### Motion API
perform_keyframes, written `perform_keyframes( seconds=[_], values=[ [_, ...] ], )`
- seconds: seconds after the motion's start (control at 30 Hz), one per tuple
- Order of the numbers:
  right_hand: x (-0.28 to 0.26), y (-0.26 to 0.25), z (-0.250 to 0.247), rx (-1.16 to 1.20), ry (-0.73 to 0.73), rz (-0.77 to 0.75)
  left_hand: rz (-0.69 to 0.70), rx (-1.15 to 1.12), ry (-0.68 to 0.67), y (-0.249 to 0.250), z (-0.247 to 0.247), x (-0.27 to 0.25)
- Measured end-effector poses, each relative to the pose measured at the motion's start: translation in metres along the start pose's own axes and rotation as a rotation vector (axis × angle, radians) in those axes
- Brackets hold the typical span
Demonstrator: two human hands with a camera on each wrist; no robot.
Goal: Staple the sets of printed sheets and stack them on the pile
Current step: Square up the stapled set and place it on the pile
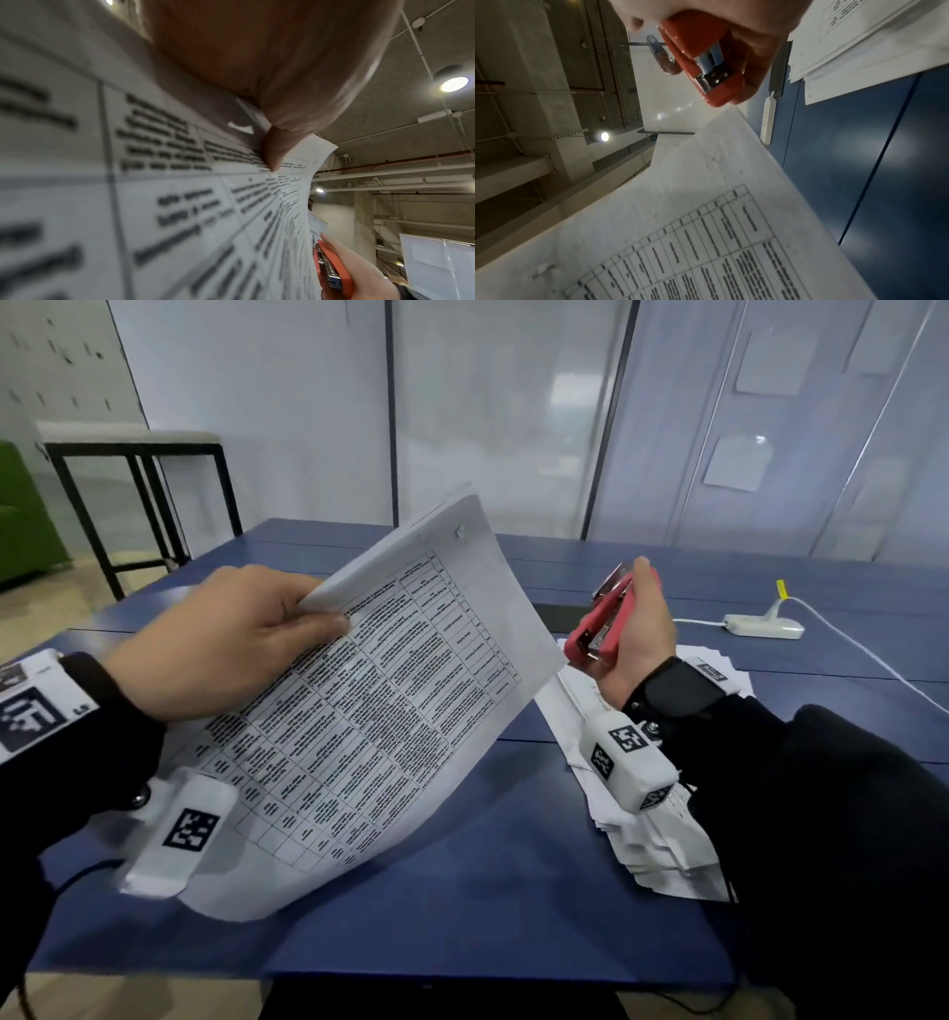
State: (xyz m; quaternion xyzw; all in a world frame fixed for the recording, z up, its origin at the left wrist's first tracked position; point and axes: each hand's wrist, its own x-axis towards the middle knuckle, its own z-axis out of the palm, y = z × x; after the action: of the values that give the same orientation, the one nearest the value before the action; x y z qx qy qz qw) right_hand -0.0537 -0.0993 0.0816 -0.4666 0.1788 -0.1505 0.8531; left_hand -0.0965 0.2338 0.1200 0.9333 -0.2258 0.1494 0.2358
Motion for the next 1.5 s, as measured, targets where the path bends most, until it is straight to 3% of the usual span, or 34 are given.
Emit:
perform_keyframes(
  seconds=[0.2, 0.47, 1.1, 1.3, 1.4, 1.5],
  values=[
    [0.002, 0.006, 0.014, -0.010, 0.091, -0.033, 0.026, 0.039, 0.015, 0.009, 0.007, 0.009],
    [0.012, 0.019, 0.021, -0.009, 0.080, -0.023, -0.009, 0.041, 0.066, 0.021, 0.013, 0.016],
    [0.014, 0.028, 0.025, -0.038, 0.206, -0.088, 0.058, 0.066, 0.081, 0.041, 0.026, 0.014],
    [0.012, 0.029, 0.017, 0.045, -0.002, 0.037, -0.016, 0.096, 0.047, 0.031, 0.020, 0.017],
    [0.013, 0.025, 0.007, -0.066, -0.054, 0.084, -0.121, 0.070, -0.008, 0.013, 0.014, 0.020],
    [0.022, 0.030, -0.007, -0.237, -0.115, 0.158, -0.257, -0.109, -0.051, -0.021, 0.010, 0.021]
  ],
)
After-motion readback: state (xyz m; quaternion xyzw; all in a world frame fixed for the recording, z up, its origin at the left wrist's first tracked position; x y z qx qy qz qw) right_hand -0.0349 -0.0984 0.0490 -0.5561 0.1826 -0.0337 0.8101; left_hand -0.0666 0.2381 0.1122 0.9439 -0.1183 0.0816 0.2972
